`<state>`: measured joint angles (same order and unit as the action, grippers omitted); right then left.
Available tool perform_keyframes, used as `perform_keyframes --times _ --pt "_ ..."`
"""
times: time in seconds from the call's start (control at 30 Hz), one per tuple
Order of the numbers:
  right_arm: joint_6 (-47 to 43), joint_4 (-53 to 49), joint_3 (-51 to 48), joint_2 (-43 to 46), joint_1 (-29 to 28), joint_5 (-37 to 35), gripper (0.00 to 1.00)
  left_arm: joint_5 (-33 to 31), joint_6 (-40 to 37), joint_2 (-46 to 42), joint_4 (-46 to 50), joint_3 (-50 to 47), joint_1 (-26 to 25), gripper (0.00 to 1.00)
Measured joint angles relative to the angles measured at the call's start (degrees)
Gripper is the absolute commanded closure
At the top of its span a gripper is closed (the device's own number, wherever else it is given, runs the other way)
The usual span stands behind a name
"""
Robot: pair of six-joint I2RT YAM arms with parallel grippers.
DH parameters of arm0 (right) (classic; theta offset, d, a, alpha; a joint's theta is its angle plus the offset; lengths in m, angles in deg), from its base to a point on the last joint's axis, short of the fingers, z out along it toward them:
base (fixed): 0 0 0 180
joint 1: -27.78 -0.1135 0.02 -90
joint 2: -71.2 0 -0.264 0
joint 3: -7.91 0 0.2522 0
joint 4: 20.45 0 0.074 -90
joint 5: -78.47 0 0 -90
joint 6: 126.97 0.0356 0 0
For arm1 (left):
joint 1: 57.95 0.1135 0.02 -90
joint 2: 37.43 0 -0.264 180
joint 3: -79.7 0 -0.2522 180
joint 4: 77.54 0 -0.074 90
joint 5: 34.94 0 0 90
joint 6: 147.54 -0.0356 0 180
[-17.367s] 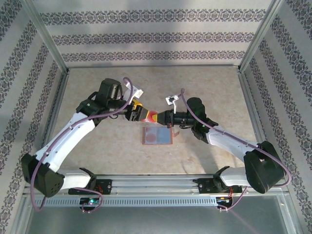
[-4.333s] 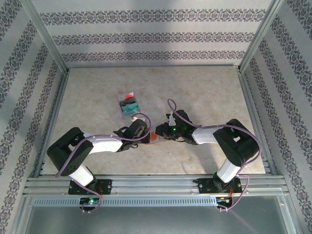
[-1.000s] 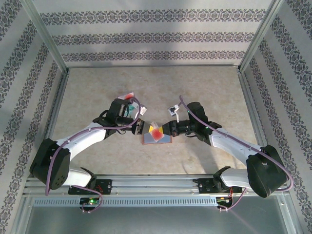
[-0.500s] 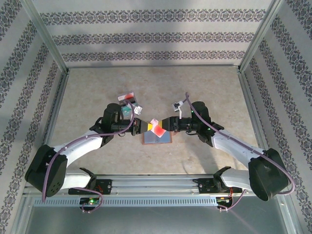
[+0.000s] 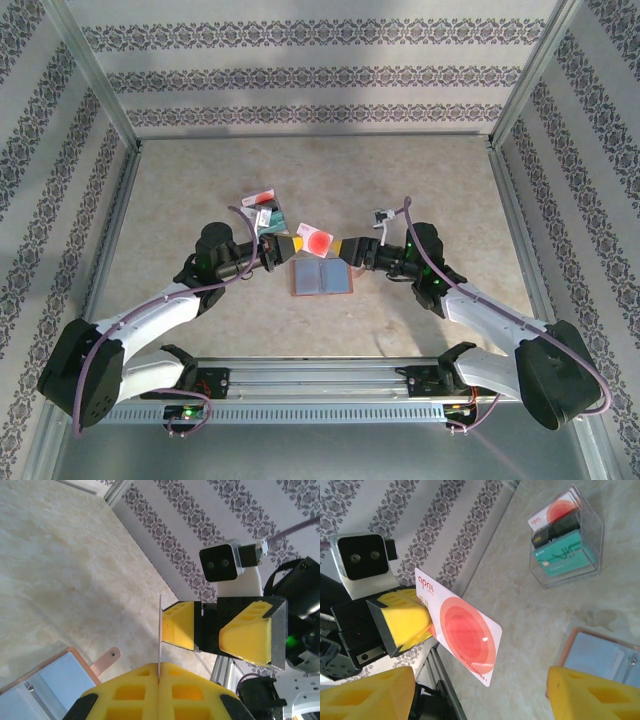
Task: Take the credit cards out of the card holder
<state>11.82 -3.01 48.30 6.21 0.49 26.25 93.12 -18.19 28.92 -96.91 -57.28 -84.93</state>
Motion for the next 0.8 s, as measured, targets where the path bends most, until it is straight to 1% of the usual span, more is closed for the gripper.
perform_keyframes --times 0.13,0.33,0.47,0.57,0.6,0.7,0.77,0.8 --pt "2.3 5.3 0.0 -2.1 -1.4 -0.9 0.34 -0.9 2.3 0.3 -3.3 -0.2 0.0 1.0" --pt "5.2 12.5 0.4 -8.5 -3.9 -1.4 0.38 -1.9 4.8 0.6 -6.9 -0.6 0.0 1.0" --pt "7.8 17.9 1.4 -13.0 -4.5 -1.3 0.44 -2.7 6.0 0.6 -8.8 -1.4 0.0 1.0" --pt "9.6 21.9 2.5 -15.8 -4.9 -1.1 0.53 -2.8 6.6 0.6 -9.5 -2.0 0.0 1.0" --pt "10.0 23.3 2.8 -16.7 -5.1 -1.0 0.57 -2.8 6.7 0.6 -9.7 -2.2 0.0 1.0" --pt "11.4 26.4 3.3 -18.2 -5.2 -0.6 0.78 -3.2 7.2 0.6 -9.8 -2.5 0.0 1.0" --pt "12.3 28.0 3.5 -18.6 -5.2 -0.2 0.87 -3.9 7.3 0.5 -9.8 -2.5 0.0 0.99" --pt "12.6 28.6 3.6 -18.8 -5.2 0.0 0.89 -4.3 7.4 0.5 -9.8 -2.5 0.0 0.97"
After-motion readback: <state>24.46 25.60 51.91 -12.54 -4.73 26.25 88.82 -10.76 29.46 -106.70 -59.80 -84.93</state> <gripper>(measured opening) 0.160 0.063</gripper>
